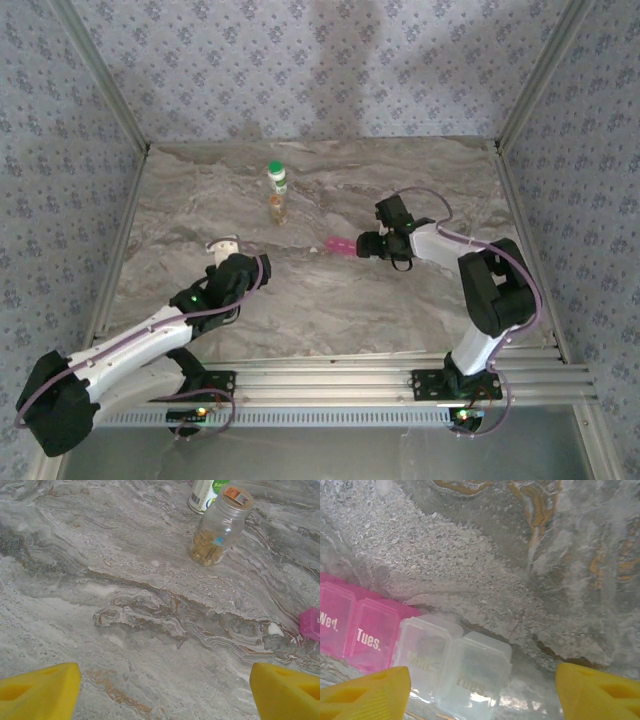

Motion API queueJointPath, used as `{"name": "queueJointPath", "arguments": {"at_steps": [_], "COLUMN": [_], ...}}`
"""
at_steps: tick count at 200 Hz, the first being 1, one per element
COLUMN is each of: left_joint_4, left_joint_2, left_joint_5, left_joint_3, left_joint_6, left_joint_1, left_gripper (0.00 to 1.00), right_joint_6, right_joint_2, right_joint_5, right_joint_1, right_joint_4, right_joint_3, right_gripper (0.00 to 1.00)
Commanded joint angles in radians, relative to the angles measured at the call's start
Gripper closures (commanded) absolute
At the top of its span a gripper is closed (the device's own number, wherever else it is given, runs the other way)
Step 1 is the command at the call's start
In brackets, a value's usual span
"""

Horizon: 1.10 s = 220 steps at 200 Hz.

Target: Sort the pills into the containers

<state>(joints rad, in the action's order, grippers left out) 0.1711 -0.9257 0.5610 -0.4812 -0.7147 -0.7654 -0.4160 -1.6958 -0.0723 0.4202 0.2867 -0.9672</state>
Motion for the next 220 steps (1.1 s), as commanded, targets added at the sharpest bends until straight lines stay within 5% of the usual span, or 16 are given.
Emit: {"name": "queueJointPath", "arguments": {"at_steps": [1, 47, 134, 220], "left_joint_4": [-0.021, -0.018, 0.005, -0.034], "left_joint_2": [-0.001, -0.004, -0.028, -0.160], "left_joint_5": [0.000, 0.010, 0.006, -0.061], "left_joint_3": [-0.017, -0.018, -0.067, -0.157], "left_joint_6": [0.016, 0.045, 0.085, 0.162], "left_joint_1": [0.005, 0.006, 0.007, 0.007], "left_gripper": [0.12, 0.12, 0.13, 0.14], "right_joint_6": [-0.001, 0.119, 0.200, 0.060], "right_joint_2": [-0.031, -0.126, -0.274, -0.130], "right_joint_5": [-0.056, -0.113, -0.153, -0.147], "right_joint_1": [-0.003, -0.012, -0.060, -0.060], "right_joint_4": [-0.020, 0.013, 0.154, 0.064], "right_joint_3": [-0.018, -0.110, -0.378, -0.234], "right_gripper": [0.27, 0.36, 0.36, 0.35]}}
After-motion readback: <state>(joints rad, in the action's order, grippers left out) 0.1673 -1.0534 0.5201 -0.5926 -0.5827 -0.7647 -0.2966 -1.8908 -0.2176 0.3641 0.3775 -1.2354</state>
